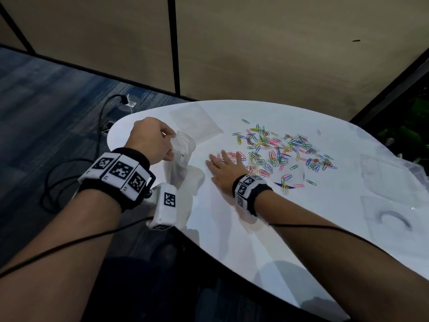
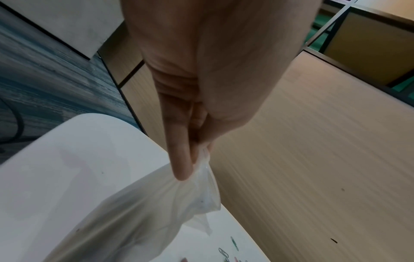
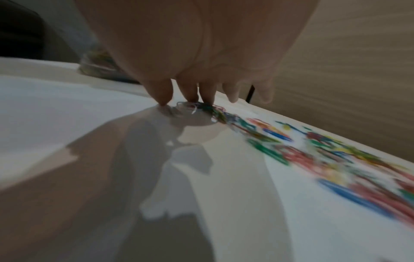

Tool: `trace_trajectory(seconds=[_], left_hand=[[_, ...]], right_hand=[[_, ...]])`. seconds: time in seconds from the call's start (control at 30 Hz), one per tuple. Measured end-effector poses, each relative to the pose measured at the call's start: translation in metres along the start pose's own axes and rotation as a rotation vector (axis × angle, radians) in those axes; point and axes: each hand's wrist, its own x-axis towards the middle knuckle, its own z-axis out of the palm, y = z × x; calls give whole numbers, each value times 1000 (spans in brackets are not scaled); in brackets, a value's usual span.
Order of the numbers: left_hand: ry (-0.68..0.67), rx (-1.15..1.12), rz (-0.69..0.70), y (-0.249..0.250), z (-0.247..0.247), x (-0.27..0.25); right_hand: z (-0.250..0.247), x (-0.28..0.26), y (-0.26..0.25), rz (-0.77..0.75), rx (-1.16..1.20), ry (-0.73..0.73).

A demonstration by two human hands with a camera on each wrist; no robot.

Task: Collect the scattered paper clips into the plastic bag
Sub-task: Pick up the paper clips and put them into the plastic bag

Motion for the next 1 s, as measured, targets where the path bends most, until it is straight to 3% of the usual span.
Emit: trace_trajectory(seconds=[0.1, 0.23, 0.33, 0.5, 0.57, 0.67, 0.77, 0.87, 1.0], left_hand=[[-23, 3, 13, 7, 7, -3], [-43, 24, 23, 13, 15, -10], [-62, 32, 28, 16, 20, -11], [-114, 38, 40, 23, 30, -12], [-138, 44, 50, 27, 35, -13], [-175, 32, 55, 34, 44, -17], [-207, 8, 58, 40, 52, -20], [-223, 16, 77, 43, 58, -24], [-226, 33, 99, 44, 60, -27]], right_hand=[[3, -2, 23, 56, 71, -63], [-4, -2, 31, 93, 89, 83], [-17, -8, 47, 239, 177, 40], [-32, -28, 88, 608, 940, 239], [-45, -40, 95, 672, 1342, 277], [-76, -56, 90, 540, 1811, 341], [-104, -67, 62, 397, 2019, 306], [-111, -65, 31, 360, 1913, 241], [-105, -53, 13, 392, 1137, 290]])
